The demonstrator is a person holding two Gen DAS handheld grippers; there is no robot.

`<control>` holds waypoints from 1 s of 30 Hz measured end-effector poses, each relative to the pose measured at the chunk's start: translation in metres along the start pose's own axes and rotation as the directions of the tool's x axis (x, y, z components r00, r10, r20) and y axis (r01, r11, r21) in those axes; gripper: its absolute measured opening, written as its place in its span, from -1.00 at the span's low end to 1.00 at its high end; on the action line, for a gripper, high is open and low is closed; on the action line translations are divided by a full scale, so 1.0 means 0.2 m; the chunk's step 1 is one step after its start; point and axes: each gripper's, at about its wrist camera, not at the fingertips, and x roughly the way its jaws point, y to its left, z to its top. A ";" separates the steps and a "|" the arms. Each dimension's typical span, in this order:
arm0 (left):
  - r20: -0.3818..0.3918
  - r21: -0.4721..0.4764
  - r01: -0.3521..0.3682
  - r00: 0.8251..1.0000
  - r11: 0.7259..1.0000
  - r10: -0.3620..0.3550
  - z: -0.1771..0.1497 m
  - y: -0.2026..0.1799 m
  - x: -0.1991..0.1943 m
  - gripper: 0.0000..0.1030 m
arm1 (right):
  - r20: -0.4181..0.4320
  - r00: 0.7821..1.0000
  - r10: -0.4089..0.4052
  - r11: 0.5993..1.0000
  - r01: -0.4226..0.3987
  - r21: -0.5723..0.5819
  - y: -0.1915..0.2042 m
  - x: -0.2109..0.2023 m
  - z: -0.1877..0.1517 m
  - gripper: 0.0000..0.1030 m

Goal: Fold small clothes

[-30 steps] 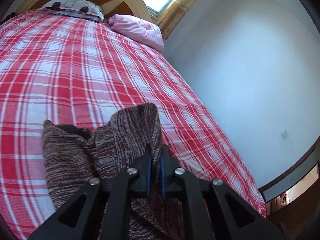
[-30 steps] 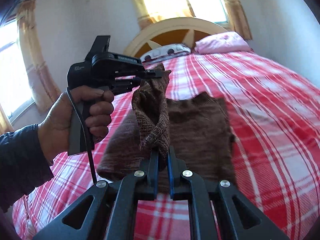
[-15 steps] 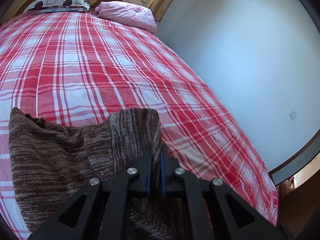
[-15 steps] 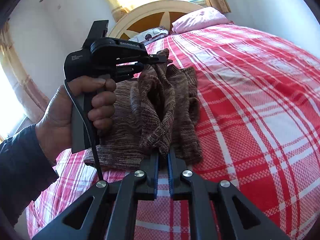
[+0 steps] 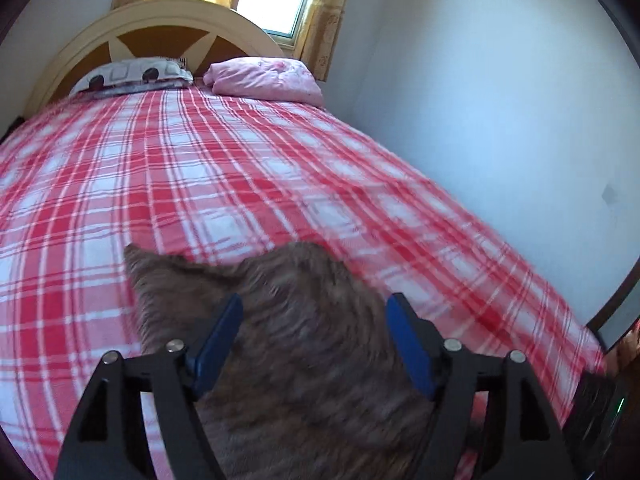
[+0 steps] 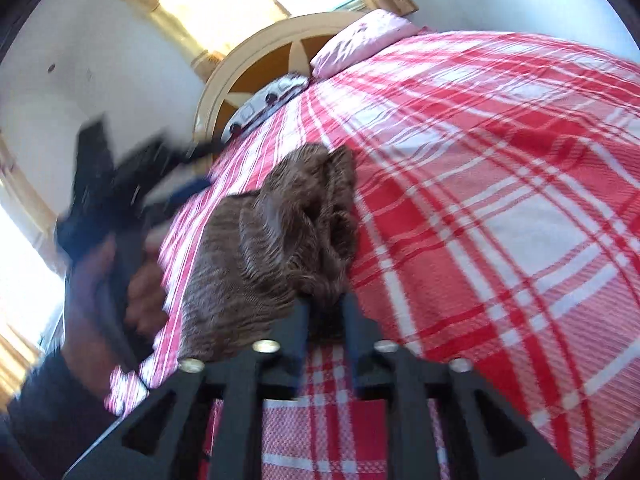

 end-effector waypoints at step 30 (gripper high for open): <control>-0.115 -0.085 -0.054 0.992 0.995 0.044 -0.47 0.26 -0.06 0.91 | -0.100 0.971 -0.219 0.845 0.137 -0.518 0.58 0.52 0.50 -0.30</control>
